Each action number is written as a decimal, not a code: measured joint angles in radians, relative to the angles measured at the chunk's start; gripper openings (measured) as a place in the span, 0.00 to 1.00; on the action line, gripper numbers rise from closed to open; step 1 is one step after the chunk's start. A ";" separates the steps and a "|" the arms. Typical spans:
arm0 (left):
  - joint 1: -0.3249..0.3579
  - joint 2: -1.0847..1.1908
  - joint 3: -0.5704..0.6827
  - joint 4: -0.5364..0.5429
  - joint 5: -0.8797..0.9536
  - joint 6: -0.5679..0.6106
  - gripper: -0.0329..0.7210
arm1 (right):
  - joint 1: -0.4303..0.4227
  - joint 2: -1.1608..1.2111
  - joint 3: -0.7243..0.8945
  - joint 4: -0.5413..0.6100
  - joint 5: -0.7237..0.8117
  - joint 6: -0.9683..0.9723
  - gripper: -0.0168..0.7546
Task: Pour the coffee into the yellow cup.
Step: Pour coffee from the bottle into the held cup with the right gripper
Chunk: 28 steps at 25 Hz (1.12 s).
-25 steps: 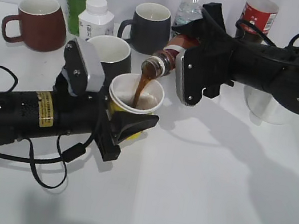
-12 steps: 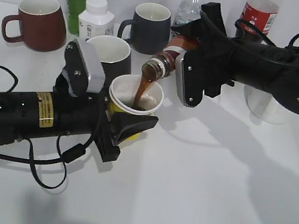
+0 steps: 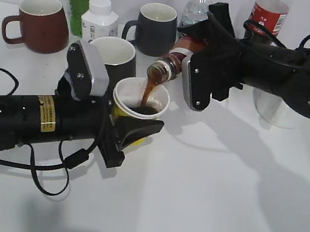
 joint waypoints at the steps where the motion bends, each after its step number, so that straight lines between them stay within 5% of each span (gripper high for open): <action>1: 0.000 0.000 0.000 0.000 0.000 0.000 0.58 | 0.000 0.000 0.000 0.000 0.000 0.000 0.67; 28: 0.000 0.000 0.000 -0.001 0.005 0.000 0.57 | 0.000 0.000 0.000 0.002 -0.006 -0.036 0.67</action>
